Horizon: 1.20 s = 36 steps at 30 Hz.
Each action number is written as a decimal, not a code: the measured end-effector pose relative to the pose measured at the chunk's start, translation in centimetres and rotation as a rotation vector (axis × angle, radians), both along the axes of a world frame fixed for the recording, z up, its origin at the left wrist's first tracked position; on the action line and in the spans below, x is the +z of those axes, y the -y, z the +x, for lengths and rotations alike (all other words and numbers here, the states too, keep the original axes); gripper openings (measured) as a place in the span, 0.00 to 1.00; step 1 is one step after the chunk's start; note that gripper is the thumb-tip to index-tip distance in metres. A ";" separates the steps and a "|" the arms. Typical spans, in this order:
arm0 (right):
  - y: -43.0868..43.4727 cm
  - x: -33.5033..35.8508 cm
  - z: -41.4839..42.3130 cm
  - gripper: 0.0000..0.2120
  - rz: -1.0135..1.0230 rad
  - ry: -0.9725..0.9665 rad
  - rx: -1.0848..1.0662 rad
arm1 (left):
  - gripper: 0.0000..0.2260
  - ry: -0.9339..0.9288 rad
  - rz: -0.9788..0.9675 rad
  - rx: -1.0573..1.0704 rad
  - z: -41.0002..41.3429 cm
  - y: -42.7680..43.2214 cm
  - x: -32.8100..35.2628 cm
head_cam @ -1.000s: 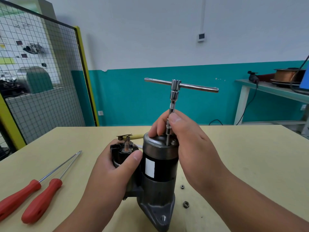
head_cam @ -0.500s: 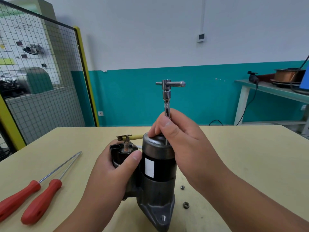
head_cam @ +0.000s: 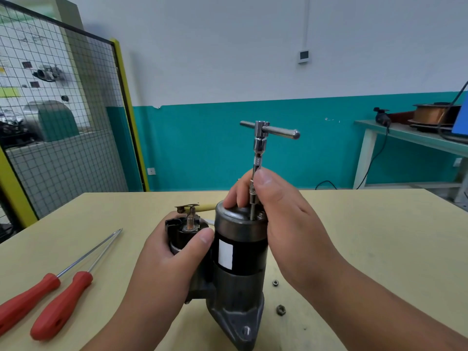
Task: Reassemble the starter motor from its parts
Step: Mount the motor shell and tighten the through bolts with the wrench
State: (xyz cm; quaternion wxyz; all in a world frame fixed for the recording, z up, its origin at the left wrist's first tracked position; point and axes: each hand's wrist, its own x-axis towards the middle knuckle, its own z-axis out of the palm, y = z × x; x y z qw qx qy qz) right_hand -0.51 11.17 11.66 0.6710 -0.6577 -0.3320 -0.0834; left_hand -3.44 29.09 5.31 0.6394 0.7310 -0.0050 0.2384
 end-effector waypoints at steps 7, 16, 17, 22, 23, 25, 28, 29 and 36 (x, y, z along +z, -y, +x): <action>-0.1 0.1 0.1 0.16 -0.030 -0.004 -0.017 | 0.21 -0.002 -0.006 -0.006 -0.1 0.1 0.1; -0.1 -0.1 -0.1 0.16 -0.035 0.011 -0.018 | 0.22 -0.013 -0.013 -0.005 0.1 0.1 0.0; -0.1 -0.1 -0.2 0.16 -0.021 0.020 -0.013 | 0.22 -0.006 -0.016 -0.004 0.0 0.1 0.1; 0.0 -0.2 -0.2 0.19 0.024 0.010 0.006 | 0.20 -0.009 -0.023 -0.013 -0.1 0.2 0.2; 0.0 -0.2 -0.2 0.18 0.014 0.013 0.002 | 0.20 -0.015 -0.027 -0.016 -0.1 0.2 0.2; -0.1 -0.1 0.0 0.18 0.002 0.012 -0.007 | 0.19 -0.019 -0.032 -0.015 -0.1 0.2 0.2; -0.2 0.0 0.0 0.16 0.019 0.003 -0.007 | 0.20 -0.016 -0.027 -0.002 -0.1 0.2 0.2; -0.2 0.0 0.0 0.15 0.029 0.002 -0.007 | 0.21 -0.018 -0.030 -0.002 -0.1 0.2 0.2; -0.3 0.0 0.0 0.11 0.035 0.030 -0.012 | 0.23 -0.018 -0.011 0.015 -0.1 0.2 0.1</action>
